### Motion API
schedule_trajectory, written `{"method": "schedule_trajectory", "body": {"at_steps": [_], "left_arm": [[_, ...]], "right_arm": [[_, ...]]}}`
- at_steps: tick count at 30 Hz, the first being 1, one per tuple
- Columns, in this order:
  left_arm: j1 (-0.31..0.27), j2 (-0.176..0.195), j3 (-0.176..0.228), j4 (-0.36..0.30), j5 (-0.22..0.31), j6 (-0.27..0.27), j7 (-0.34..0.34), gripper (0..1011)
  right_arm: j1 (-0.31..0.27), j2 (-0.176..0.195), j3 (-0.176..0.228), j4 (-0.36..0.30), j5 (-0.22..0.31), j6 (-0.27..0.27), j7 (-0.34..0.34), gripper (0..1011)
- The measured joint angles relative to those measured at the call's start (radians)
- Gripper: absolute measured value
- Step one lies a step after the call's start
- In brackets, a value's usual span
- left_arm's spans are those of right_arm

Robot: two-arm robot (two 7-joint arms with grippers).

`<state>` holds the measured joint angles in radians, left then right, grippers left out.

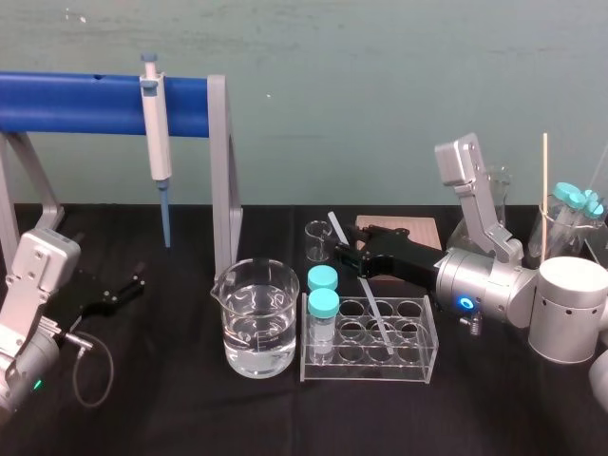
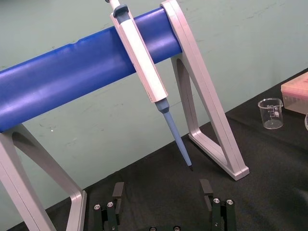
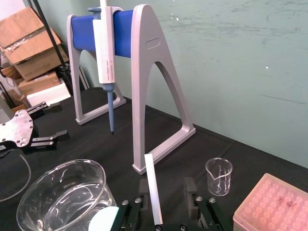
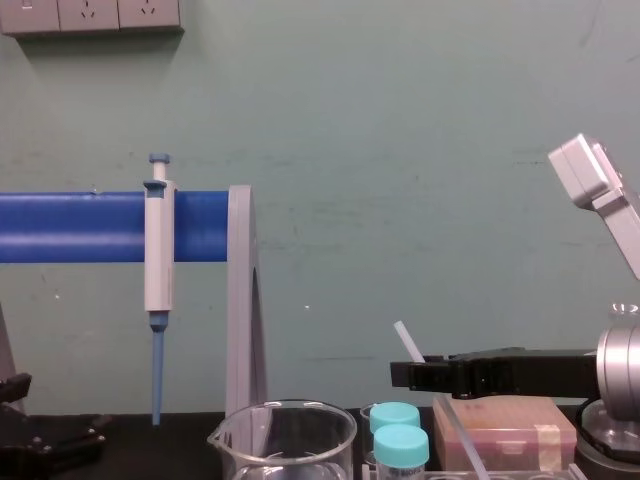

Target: Pick up the stirring rod with one hand, then place it down.

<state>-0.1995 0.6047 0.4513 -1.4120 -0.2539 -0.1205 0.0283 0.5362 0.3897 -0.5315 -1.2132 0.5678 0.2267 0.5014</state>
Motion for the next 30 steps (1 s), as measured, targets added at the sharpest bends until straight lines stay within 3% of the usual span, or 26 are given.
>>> {"method": "schedule_trajectory", "body": {"at_steps": [14,25,30], "left_arm": [[0.000,0.000,0.000,0.000,0.000,0.000,0.000,1000],[0.000,0.000,0.000,0.000,0.000,0.000,0.000,1000],[0.000,0.000,0.000,0.000,0.000,0.000,0.000,1000]], "right_arm": [[0.000,0.000,0.000,0.000,0.001,0.000,0.000,78],[-0.001,0.000,0.000,0.000,-0.001,-0.004,0.000,71],[-0.028,-0.001,0.012,-0.017,-0.042,-0.101,-0.018,71]]}}
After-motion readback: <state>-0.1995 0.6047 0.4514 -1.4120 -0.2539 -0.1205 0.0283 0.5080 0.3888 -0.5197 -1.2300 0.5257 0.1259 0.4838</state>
